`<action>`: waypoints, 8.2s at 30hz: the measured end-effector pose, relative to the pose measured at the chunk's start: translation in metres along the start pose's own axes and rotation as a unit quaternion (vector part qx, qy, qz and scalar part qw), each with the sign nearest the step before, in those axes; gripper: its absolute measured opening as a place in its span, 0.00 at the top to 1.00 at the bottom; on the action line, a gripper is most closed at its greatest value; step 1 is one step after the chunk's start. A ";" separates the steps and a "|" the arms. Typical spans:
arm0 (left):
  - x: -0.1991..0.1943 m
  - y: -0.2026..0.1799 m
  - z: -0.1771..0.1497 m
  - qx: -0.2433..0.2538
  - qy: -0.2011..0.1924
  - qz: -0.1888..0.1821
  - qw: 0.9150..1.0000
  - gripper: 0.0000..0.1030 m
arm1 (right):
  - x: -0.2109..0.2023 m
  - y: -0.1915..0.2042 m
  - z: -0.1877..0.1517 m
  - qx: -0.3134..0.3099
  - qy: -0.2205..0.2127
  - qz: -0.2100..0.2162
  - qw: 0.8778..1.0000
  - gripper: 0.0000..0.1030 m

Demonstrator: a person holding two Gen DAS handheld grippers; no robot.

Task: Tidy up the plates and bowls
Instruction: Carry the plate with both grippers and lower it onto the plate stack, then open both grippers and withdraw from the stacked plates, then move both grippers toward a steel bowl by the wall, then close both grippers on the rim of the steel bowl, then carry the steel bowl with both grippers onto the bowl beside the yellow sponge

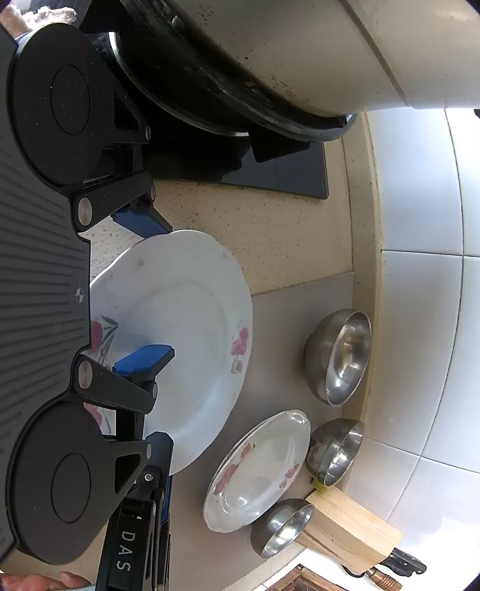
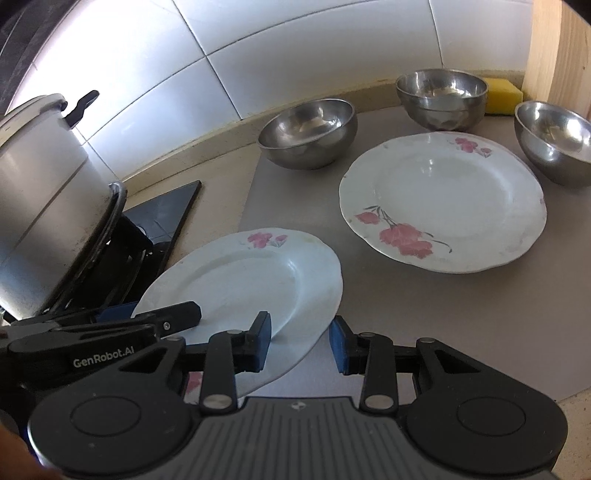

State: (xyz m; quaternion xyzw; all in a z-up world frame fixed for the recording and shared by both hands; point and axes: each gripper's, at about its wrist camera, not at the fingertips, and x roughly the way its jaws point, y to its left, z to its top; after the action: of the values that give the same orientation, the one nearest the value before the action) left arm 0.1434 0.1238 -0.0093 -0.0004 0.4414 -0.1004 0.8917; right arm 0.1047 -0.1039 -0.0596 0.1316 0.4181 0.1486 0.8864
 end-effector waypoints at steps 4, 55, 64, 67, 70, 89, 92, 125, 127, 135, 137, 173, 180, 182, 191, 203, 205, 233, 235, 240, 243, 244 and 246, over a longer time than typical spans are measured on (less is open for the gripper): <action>-0.007 -0.001 -0.001 -0.002 -0.010 -0.002 1.000 0.38 | -0.006 0.000 -0.002 -0.004 -0.010 0.003 1.000 0.84; 0.026 -0.137 0.040 0.062 -0.050 -0.072 0.994 0.37 | -0.077 -0.112 0.018 0.061 -0.107 -0.052 0.991 0.84; 0.045 -0.146 0.044 0.049 -0.035 -0.066 0.996 0.37 | -0.065 -0.127 0.024 0.055 -0.090 -0.051 0.993 0.84; 0.050 -0.147 0.045 0.047 -0.034 -0.062 0.996 0.37 | -0.060 -0.131 0.027 0.049 -0.085 -0.051 0.994 0.84; 0.058 -0.148 0.046 0.045 -0.030 -0.058 0.997 0.37 | -0.052 -0.134 0.029 0.043 -0.079 -0.053 0.994 0.84; 0.085 -0.156 0.060 0.044 -0.034 -0.026 0.998 0.34 | -0.025 -0.139 0.051 -0.016 -0.079 -0.100 0.992 0.83; 0.083 -0.153 0.061 0.042 -0.034 -0.015 0.998 0.35 | -0.026 -0.140 0.051 -0.017 -0.083 -0.110 0.990 0.82; -0.033 -0.194 0.182 0.137 -0.129 0.081 0.979 0.05 | -0.147 -0.208 0.143 -0.028 -0.149 -0.128 0.980 0.71; -0.037 -0.193 0.198 0.135 -0.125 0.089 0.979 0.05 | -0.150 -0.208 0.158 -0.038 -0.145 -0.116 0.982 0.70; -0.023 -0.171 0.236 0.082 -0.065 0.075 0.992 0.05 | -0.130 -0.177 0.232 -0.104 -0.100 -0.077 0.987 0.65; -0.010 -0.164 0.233 0.089 -0.050 0.073 0.992 0.05 | -0.117 -0.175 0.240 -0.101 -0.087 -0.071 0.989 0.65; 0.146 -0.036 0.194 -0.069 0.132 0.066 0.987 0.43 | 0.161 -0.040 0.253 -0.122 0.165 0.059 0.977 0.83; 0.155 -0.045 0.185 -0.058 0.146 0.068 0.985 0.53 | 0.170 -0.048 0.244 -0.121 0.190 0.035 0.974 1.00; 0.155 -0.046 0.185 -0.058 0.145 0.069 0.985 0.58 | 0.171 -0.047 0.243 -0.122 0.190 0.037 0.973 1.00; 0.144 -0.054 0.184 -0.047 0.144 0.083 0.985 0.68 | 0.165 -0.043 0.240 -0.128 0.188 0.043 0.973 1.00; 0.090 -0.079 0.220 -0.011 0.080 0.090 0.993 0.67 | 0.103 -0.049 0.273 -0.124 0.133 0.068 0.981 1.00; 0.081 -0.091 0.227 0.001 0.070 0.089 0.994 0.67 | 0.087 -0.054 0.278 -0.120 0.119 0.068 0.983 1.00; 0.112 -0.226 0.268 0.125 0.072 0.024 0.989 0.60 | 0.024 -0.175 0.305 -0.002 0.109 -0.023 0.994 1.00; 0.113 -0.233 0.268 0.123 0.077 0.025 0.989 0.60 | 0.030 -0.177 0.305 -0.002 0.116 -0.023 0.993 1.00; 0.125 -0.251 0.270 0.127 0.096 0.028 0.987 0.60 | 0.044 -0.175 0.296 -0.008 0.133 -0.035 0.990 1.00; 0.135 -0.255 0.268 0.128 0.107 0.028 0.986 0.60 | 0.051 -0.177 0.295 -0.013 0.147 -0.044 0.988 1.00; 0.136 -0.257 0.269 0.129 0.108 0.028 0.985 0.60 | 0.053 -0.178 0.294 -0.013 0.149 -0.045 0.988 1.00; 0.141 -0.258 0.270 0.126 0.111 0.027 0.985 0.60 | 0.057 -0.180 0.294 -0.007 0.155 -0.045 0.987 1.00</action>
State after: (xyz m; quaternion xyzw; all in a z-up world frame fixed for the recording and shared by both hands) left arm 0.3927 -0.1777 0.0674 0.1353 0.5212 -0.1311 0.8324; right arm 0.3960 -0.2810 0.0171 0.0814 0.5550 0.1298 0.8176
